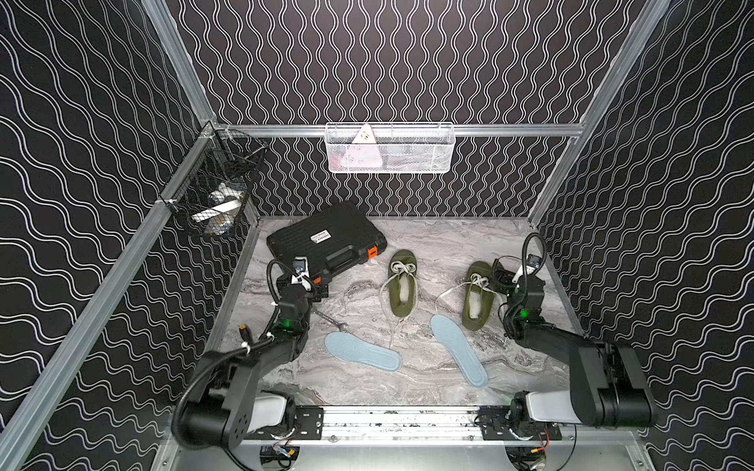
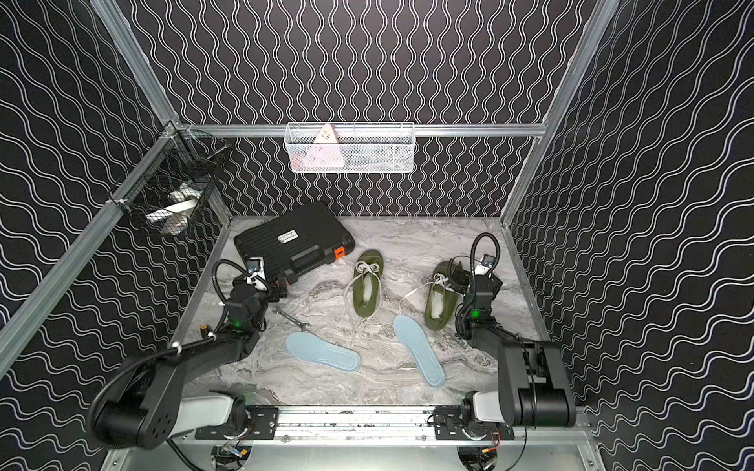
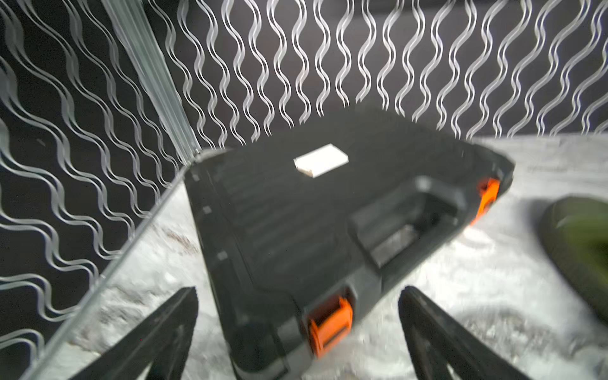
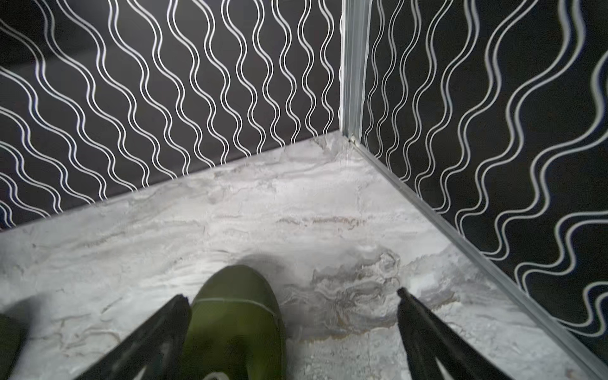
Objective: Insert the insole into the shoe
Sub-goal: Pick up the insole from the center of the board.
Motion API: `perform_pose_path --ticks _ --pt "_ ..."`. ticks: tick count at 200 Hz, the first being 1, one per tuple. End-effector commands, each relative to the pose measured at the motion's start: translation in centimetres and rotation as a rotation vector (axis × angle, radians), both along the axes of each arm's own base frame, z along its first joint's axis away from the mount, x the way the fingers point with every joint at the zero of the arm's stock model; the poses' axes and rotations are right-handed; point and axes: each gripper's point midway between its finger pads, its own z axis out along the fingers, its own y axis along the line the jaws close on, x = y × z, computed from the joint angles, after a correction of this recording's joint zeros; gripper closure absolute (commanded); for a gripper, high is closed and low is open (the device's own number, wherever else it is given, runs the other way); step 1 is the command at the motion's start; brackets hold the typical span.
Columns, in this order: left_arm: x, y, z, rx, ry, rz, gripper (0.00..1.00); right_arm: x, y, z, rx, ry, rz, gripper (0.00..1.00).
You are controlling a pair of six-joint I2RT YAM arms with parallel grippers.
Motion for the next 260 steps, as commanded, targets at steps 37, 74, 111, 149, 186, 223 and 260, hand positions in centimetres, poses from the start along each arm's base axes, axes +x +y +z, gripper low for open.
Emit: perform_pose_path --ticks 37,74,111,149,186,223,260 --pt "-2.6 -0.8 -1.8 -0.147 0.513 0.031 0.01 -1.5 2.3 1.3 0.002 0.217 -0.033 0.0" --pt "-5.7 -3.0 -2.3 -0.309 0.648 -0.002 0.01 -2.8 12.8 0.7 -0.026 0.339 0.287 0.0" --pt "-7.4 -4.4 -2.2 -0.428 0.664 -0.029 0.01 -7.6 26.0 -1.8 0.04 0.48 0.803 0.01" --pt "-7.9 -6.1 -3.5 -0.553 0.756 -0.051 0.01 -12.5 34.3 -3.8 -0.042 0.533 1.099 0.12" --pt "-9.0 -6.4 -4.7 -0.659 0.784 -0.041 0.01 -15.2 39.2 -6.4 -0.153 0.58 1.283 0.23" --pt "-10.6 -6.8 -6.6 -0.735 0.834 -0.039 0.04 -16.9 41.1 -9.4 -0.274 0.655 1.39 0.33" --pt "-10.7 -6.2 -7.8 -0.794 0.893 -0.034 0.04 -18.2 42.6 -11.5 -0.315 0.712 1.478 0.33"
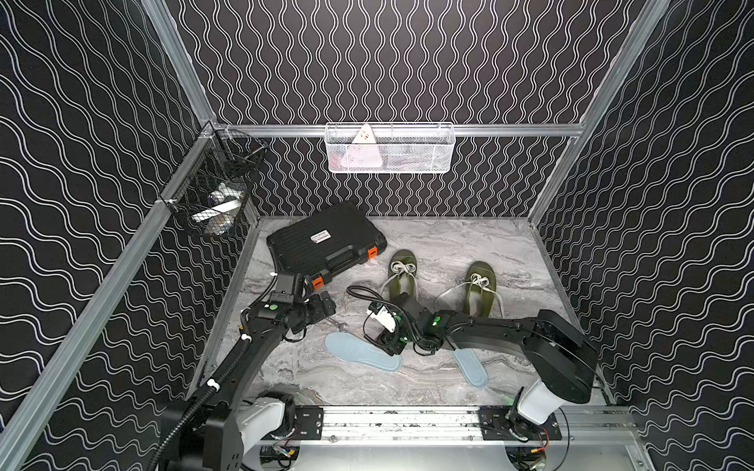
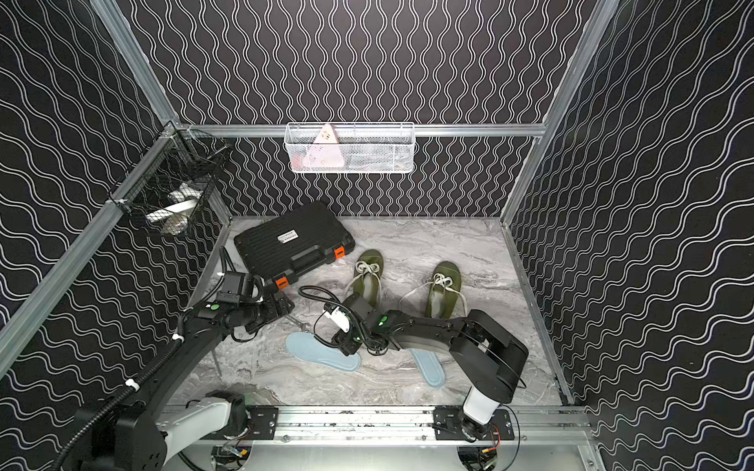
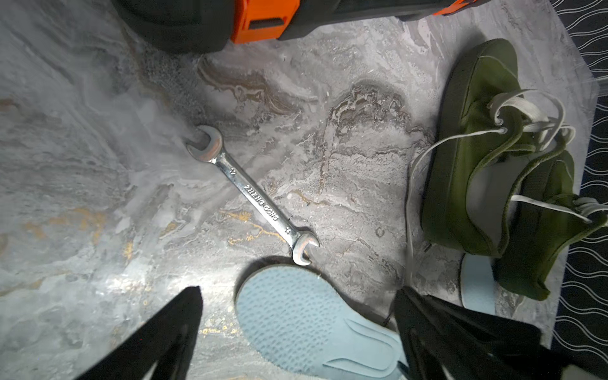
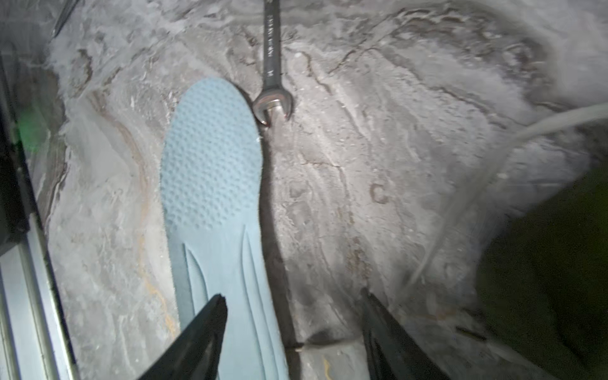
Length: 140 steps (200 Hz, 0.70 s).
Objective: Insert the insole into the shoe
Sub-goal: Pick up the insole from the center of the board.
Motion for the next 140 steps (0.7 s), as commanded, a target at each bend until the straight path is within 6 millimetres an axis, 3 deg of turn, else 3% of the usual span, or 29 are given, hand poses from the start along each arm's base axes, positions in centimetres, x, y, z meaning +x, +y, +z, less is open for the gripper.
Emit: perform_pose_path --ticks 1,48,77,96,140 --pt "-0.3 -0.3 -0.4 -0.064 0.039 -0.002 0.04 -0.9 0.9 -1.0 -0.039 0.01 0.093 0.33" --pt "0.4 0.7 -0.3 -0.101 0.038 0.033 0.05 -1.6 1.8 -3.9 -0.138 0.025 0.144 0.34" --pt "0.2 0.8 -0.6 -0.097 0.045 0.028 0.05 -2.4 2.3 -4.7 -0.167 0.026 0.183 0.37" --pt "-0.1 0.9 -0.5 -0.092 0.046 0.031 0.05 -2.5 2.6 -4.9 -0.181 0.03 0.187 0.46" --pt "-0.1 0.8 0.0 -0.104 0.032 0.037 0.05 -1.8 2.5 -4.4 -0.172 -0.009 0.153 0.81"
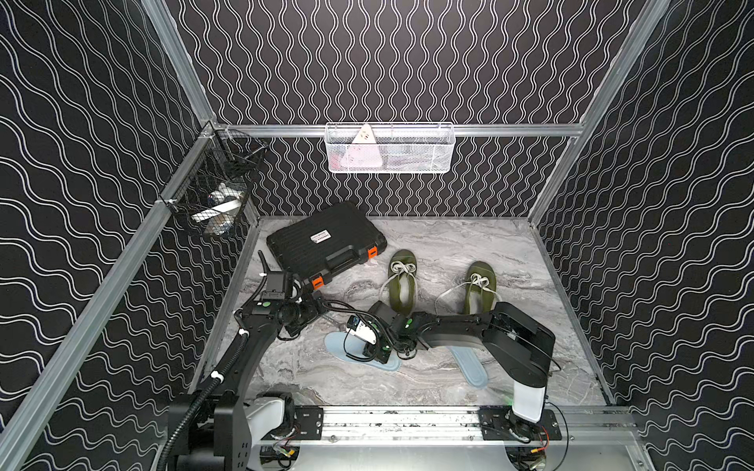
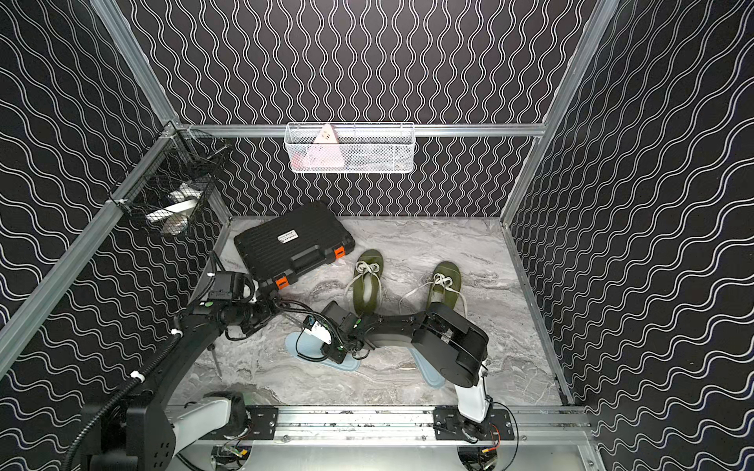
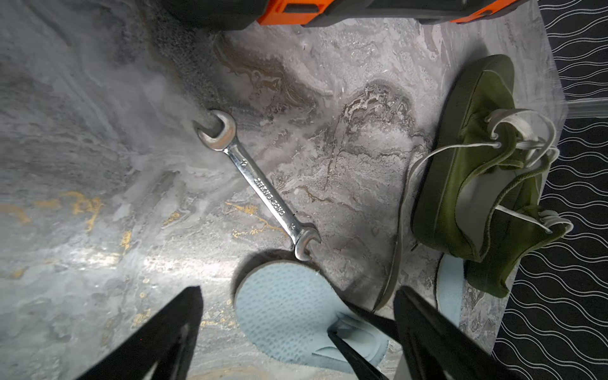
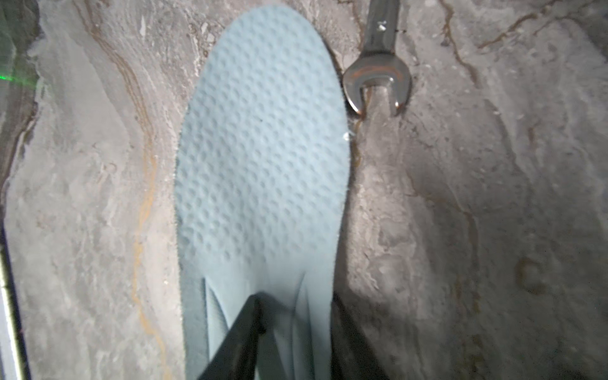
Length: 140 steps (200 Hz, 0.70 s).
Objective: Insert the insole into the shoe
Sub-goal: Pick up the insole from the center of the board.
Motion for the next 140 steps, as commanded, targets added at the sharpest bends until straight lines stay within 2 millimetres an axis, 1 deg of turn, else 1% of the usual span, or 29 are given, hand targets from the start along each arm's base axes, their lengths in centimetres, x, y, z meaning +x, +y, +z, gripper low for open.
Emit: perform_pose_path --ticks 1,14,41,67,79,111,140 --pt "0.1 -0.2 0.3 -0.013 -0.005 -0.009 0.05 0.4 -1.4 -0.5 -0.051 -0.025 -0.029 0.82" --pt "0.2 -0.3 0.6 -0.017 -0.005 -0.009 0.05 0.6 -1.4 0.1 -0.036 -0.038 -0.049 0.92" --pt "0.3 -0.1 0.9 -0.017 -0.014 0.001 0.05 1.3 -1.9 0.7 -0.023 -0.068 -0.108 0.99" --pt "0.7 -0.7 1.3 -0.062 -0.021 -0.014 0.06 1.8 -2.3 2.0 0.014 -0.092 -0.156 1.0" --pt "1.0 -0.9 1.8 -0.08 -0.042 -0.016 0.08 2.3 -2.6 2.6 0.036 -0.093 -0.188 1.0" --pt "2.4 -1.7 3.7 -0.122 -0.116 -0.042 0.09 4.7 -3.9 5.2 0.127 -0.047 -0.344 1.0" --pt "4.0 -2.4 5.5 -0.182 -0.196 -0.045 0.11 7.5 -5.8 8.4 0.227 -0.004 -0.494 1.0"
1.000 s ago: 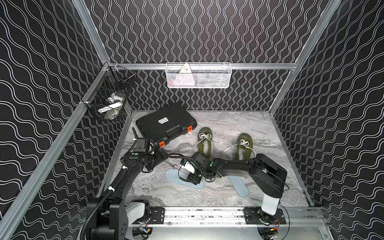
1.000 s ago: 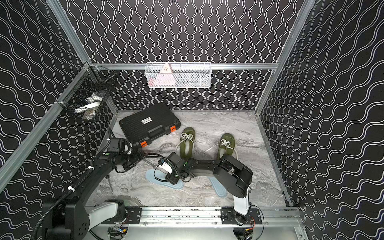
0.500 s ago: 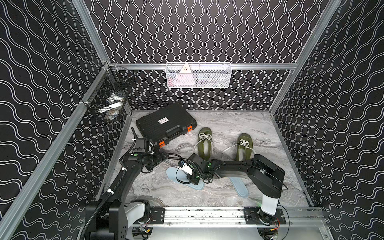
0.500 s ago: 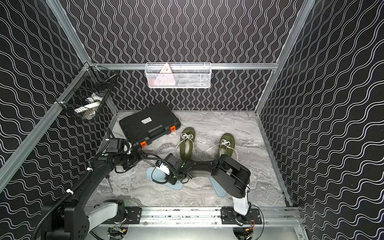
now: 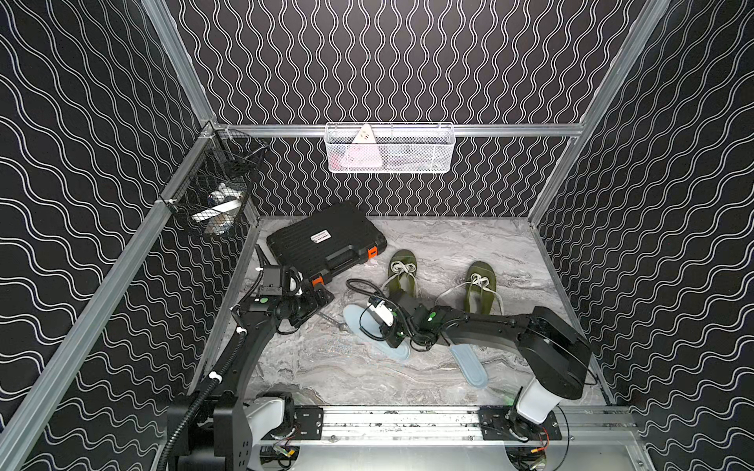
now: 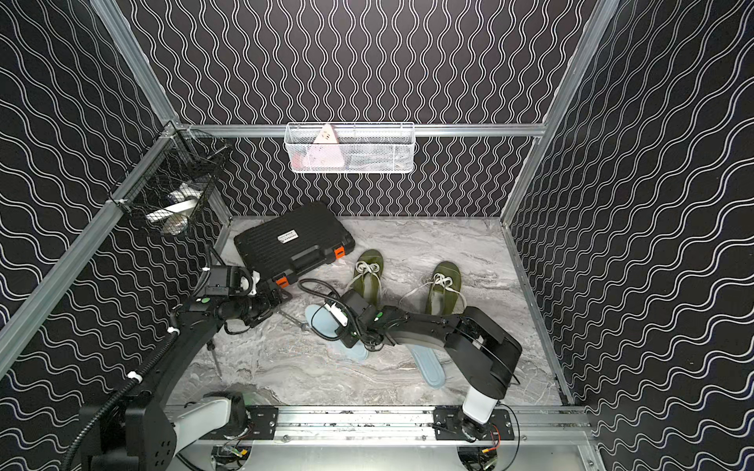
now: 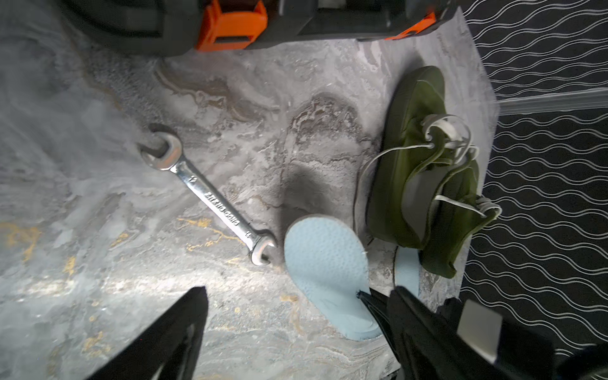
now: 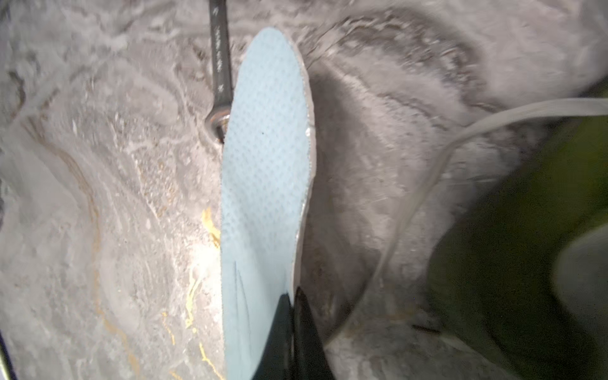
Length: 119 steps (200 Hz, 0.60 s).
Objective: Insert the insole into the shoe
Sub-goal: Pick up the insole from the center of the board.
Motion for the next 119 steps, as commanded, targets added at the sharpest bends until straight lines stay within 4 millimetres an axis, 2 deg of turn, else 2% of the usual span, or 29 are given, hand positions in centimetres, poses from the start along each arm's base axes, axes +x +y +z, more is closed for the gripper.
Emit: perform_pose_path --ticks 1,25,28,58,75,95,119 --pt "1.9 -1.0 2.2 -0.078 -0.094 -0.007 0.11 1.8 -0.8 2.5 0.115 0.041 -0.125 1.0" --pt "3.7 -2.4 3.6 -0.136 -0.158 -0.016 0.12 4.2 -3.3 4.9 0.22 0.091 -0.248 1.0" --pt "3.8 -3.4 3.7 -0.144 -0.163 -0.042 0.12 4.4 -3.6 5.1 0.233 0.094 -0.259 1.0" --pt "5.5 -8.9 4.6 -0.17 -0.215 -0.175 0.13 6.3 -6.5 7.2 0.326 0.141 -0.333 1.0" --pt "6.5 -12.3 5.2 -0.242 -0.254 -0.227 0.14 7.0 -7.8 7.9 0.36 0.16 -0.358 1.0" --pt "7.4 -15.0 5.9 -0.327 -0.294 -0.257 0.18 7.3 -8.6 8.9 0.412 0.177 -0.367 1.0" --pt "7.8 -17.0 5.9 -0.328 -0.308 -0.287 0.21 7.3 -8.6 9.5 0.45 0.203 -0.346 1.0"
